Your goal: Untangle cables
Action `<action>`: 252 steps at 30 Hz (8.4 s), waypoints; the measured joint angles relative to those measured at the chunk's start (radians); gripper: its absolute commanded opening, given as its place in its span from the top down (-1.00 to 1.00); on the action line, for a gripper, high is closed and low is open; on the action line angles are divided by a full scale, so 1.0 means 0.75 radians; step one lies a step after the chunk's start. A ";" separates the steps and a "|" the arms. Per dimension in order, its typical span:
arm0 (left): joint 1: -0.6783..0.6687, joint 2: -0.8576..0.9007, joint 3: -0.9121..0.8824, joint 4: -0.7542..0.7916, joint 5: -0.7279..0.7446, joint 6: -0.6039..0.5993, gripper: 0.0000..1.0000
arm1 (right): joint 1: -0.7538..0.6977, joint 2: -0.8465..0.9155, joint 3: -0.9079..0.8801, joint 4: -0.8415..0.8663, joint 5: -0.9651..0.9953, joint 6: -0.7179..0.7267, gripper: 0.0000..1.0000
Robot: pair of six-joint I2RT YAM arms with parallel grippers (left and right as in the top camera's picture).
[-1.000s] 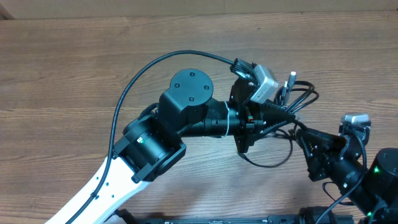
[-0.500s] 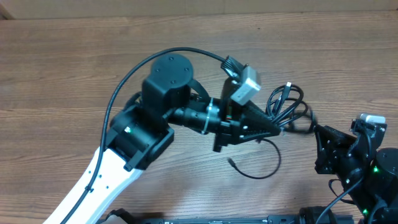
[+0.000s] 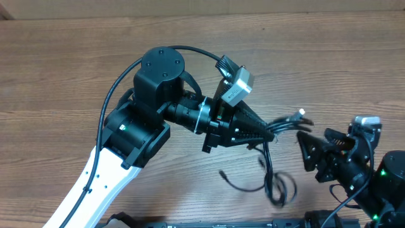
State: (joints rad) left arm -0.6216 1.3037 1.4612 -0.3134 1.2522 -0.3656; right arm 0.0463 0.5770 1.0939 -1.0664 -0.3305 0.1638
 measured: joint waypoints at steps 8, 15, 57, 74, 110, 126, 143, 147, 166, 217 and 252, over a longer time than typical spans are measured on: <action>0.000 0.000 0.000 -0.061 -0.185 0.034 0.91 | 0.000 0.000 0.000 0.069 -0.342 -0.016 -0.77; 0.000 0.000 0.000 -0.037 -0.236 0.034 0.92 | 0.000 0.000 0.000 0.114 -0.578 -0.016 -0.78; -0.106 0.003 0.000 -0.155 -0.374 0.108 0.91 | 0.001 0.024 -0.071 0.254 -0.388 0.020 0.93; -0.078 0.003 0.001 -0.434 -0.860 0.107 0.88 | 0.001 0.029 -0.073 0.153 -0.185 0.024 0.92; -0.065 0.031 0.001 -0.670 -0.760 0.896 -1.00 | 0.000 0.129 -0.073 0.144 -0.242 0.025 0.93; -0.161 0.323 0.001 -0.443 -0.751 1.193 -0.89 | 0.000 0.129 -0.073 0.138 -0.284 0.025 0.93; -0.174 0.331 0.000 -0.196 -0.617 0.915 0.92 | 0.000 0.153 -0.073 0.047 -0.241 0.024 0.93; -0.110 0.297 0.001 -0.016 -0.565 0.759 0.92 | 0.000 0.191 -0.073 -0.025 -0.238 0.023 0.93; 0.084 0.313 0.001 -0.102 -1.230 0.417 0.74 | 0.000 0.195 -0.073 -0.136 -0.554 -0.105 0.92; 0.078 0.243 0.005 -0.727 -0.637 1.257 -0.99 | 0.000 0.195 -0.074 0.180 -0.634 -0.084 0.93; 0.033 0.239 0.005 -0.712 -0.542 1.237 0.92 | 0.000 0.195 -0.074 0.220 -0.635 -0.084 0.93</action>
State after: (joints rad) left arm -0.5968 1.4830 1.4651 -0.8471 0.8455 0.5621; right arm 0.0463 0.7231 1.0386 -0.9012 -0.8070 0.1009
